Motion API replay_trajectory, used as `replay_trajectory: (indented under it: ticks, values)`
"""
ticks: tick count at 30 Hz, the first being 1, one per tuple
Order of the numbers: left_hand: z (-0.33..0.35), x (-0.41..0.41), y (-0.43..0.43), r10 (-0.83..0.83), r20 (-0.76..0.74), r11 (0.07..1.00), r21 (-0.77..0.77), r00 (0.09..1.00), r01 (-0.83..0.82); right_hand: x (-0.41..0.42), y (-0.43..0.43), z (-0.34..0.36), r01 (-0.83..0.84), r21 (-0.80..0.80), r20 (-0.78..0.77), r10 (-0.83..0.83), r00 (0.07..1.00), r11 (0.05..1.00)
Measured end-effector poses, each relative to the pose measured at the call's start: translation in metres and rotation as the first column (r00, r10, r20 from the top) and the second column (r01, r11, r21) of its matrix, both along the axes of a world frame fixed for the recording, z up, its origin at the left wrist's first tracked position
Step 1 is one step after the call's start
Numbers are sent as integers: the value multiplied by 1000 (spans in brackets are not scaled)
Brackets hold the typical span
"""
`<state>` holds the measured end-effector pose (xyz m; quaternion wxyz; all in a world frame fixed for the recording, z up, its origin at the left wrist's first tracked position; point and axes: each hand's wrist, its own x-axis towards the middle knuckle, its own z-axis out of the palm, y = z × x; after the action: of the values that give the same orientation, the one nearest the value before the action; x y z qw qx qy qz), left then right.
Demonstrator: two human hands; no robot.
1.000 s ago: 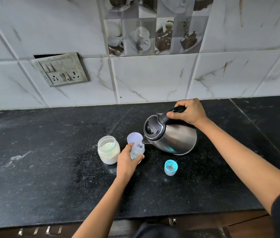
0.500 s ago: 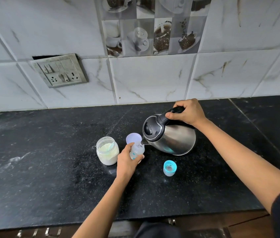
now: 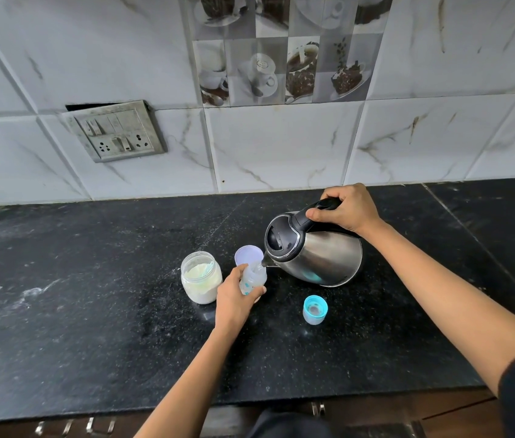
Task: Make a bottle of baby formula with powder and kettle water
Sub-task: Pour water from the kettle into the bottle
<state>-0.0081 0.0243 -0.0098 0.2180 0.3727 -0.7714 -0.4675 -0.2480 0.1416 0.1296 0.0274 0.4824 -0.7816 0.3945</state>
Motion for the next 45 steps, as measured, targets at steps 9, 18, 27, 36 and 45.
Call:
replay_trajectory:
  ticks: [9,18,27,36,45]
  values:
    - [6,-6,6,-27,-1,999,-18,1000,27,-6,9,-6,18,-38,11,-18,1000,999]
    - [11,-16,14,-36,-30,999,7,999,36,-18,32,-12,80,-129,91,-69,994,988]
    - [14,-31,21,-39,-61,999,21,997,40,-38,61,-27,186,-235,244,-127,961,954]
    - [6,-39,26,-32,-45,998,48,998,34,-54,94,-52,396,-269,394,-275,877,878]
    - [5,-40,32,-27,-55,997,68,998,31,-59,117,-65,472,-221,456,-337,824,854]
